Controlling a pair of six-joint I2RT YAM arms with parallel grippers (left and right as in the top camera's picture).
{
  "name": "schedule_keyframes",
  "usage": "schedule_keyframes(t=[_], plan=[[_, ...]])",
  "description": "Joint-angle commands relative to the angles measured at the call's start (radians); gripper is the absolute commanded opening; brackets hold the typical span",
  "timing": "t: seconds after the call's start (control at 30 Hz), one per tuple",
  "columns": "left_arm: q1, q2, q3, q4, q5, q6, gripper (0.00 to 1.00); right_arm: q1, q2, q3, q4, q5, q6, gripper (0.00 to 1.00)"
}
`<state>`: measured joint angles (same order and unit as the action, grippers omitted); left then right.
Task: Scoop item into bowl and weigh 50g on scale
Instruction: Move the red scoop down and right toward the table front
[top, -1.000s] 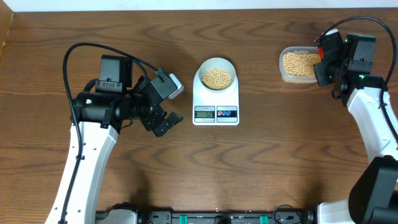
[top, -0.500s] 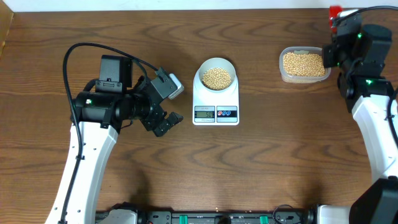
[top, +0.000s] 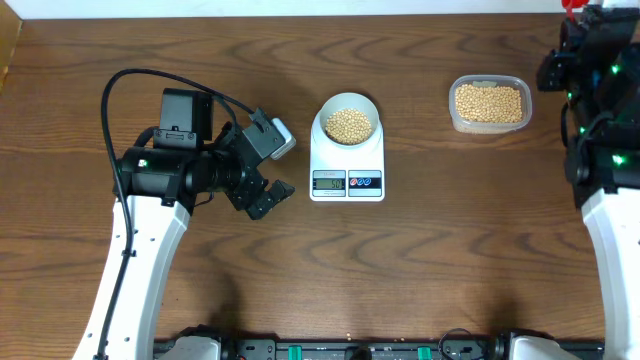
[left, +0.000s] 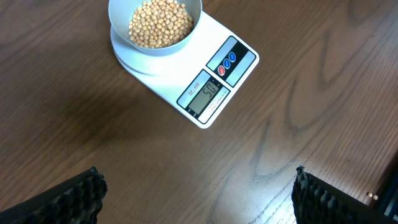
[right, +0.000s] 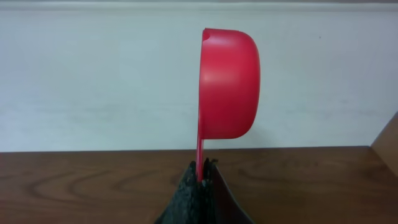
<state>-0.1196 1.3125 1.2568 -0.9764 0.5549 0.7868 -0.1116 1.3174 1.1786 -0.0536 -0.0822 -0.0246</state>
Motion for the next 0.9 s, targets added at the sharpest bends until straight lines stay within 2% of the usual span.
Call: schedule_keyframes(t=[0.0, 0.3, 0.53, 0.7, 0.87], plan=[[0.003, -0.013, 0.011, -0.003, 0.01, 0.013, 0.98, -0.016, -0.09, -0.002, -0.063, -0.006, 0.072, 0.01], [0.003, -0.013, 0.011, -0.003, 0.01, 0.013, 0.98, -0.162, -0.346, -0.002, -0.379, -0.006, 0.099, 0.01], [0.003, -0.013, 0.011, -0.003, 0.01, 0.013, 0.98, -0.184, -0.469, -0.002, -0.596, -0.006, 0.101, 0.01], [0.003, -0.013, 0.011, -0.003, 0.01, 0.013, 0.98, -0.184, -0.471, -0.014, -0.787, -0.006, 0.205, 0.01], [0.003, -0.013, 0.011, -0.003, 0.01, 0.013, 0.98, -0.184, -0.471, -0.107, -0.853, 0.002, 0.327, 0.01]])
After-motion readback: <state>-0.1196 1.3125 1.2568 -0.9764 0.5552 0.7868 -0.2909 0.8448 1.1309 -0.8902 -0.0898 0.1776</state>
